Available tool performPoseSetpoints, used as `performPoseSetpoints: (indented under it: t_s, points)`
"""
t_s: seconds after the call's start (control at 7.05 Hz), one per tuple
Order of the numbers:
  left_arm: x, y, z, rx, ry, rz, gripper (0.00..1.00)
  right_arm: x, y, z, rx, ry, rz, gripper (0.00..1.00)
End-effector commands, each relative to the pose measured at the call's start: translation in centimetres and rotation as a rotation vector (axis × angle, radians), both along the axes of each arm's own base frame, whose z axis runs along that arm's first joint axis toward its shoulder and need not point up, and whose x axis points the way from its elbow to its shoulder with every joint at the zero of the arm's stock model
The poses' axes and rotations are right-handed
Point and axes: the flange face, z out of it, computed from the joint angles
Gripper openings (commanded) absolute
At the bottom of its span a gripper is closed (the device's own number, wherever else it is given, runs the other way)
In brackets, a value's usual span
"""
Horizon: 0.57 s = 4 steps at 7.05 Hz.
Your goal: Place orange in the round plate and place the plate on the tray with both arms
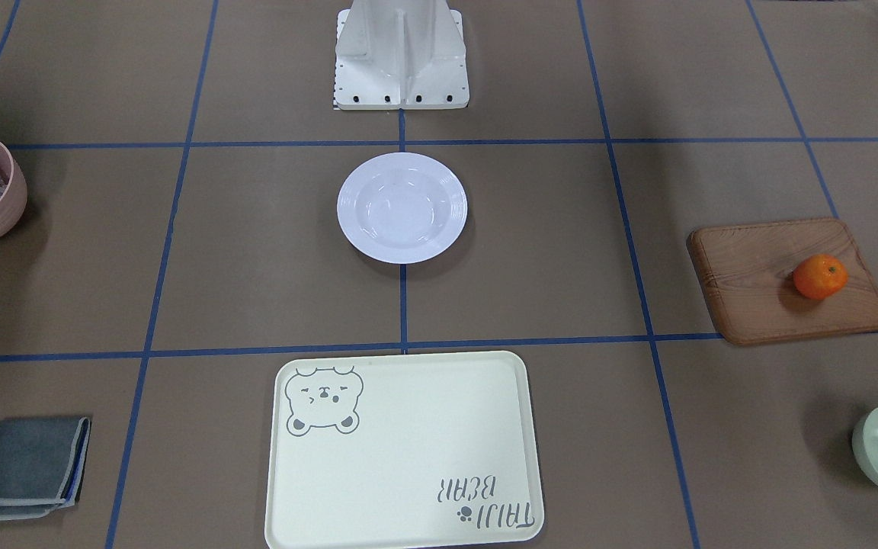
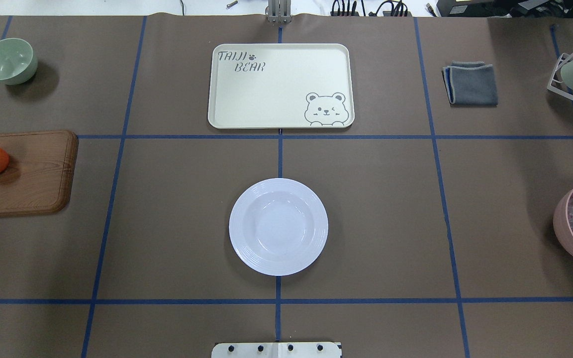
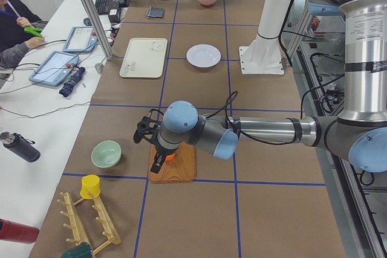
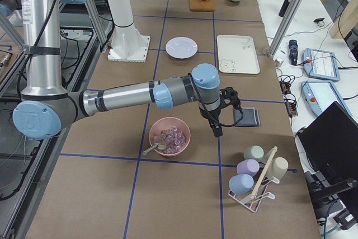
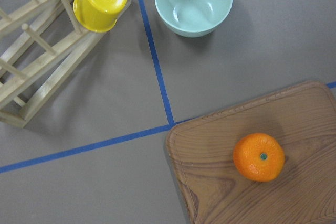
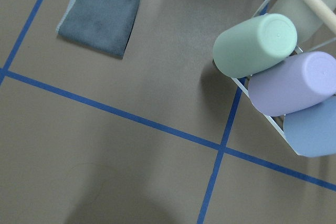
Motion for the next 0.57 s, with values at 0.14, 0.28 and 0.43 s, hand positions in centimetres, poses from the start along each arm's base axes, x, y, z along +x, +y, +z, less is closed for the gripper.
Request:
performPoseSetpoints:
  t_s: [0.14,0.28,0.43]
  points:
    - [4.7,-3.2,-2.6,0.156,0.000,0.082,0.98,-1.8,-0.8,-1.9,0.032,-0.056,0.053,1.00]
    - [6.8,-4.1,-2.4,0.144,0.007,0.121,0.98,-4.1,-2.0,-4.4,-0.026,-0.105,0.097,1.00]
    - [8.4,-4.2,-1.0,0.063,0.033,0.107,0.99,-8.0,-2.7,-6.7,-0.107,-0.144,0.136,1.00]
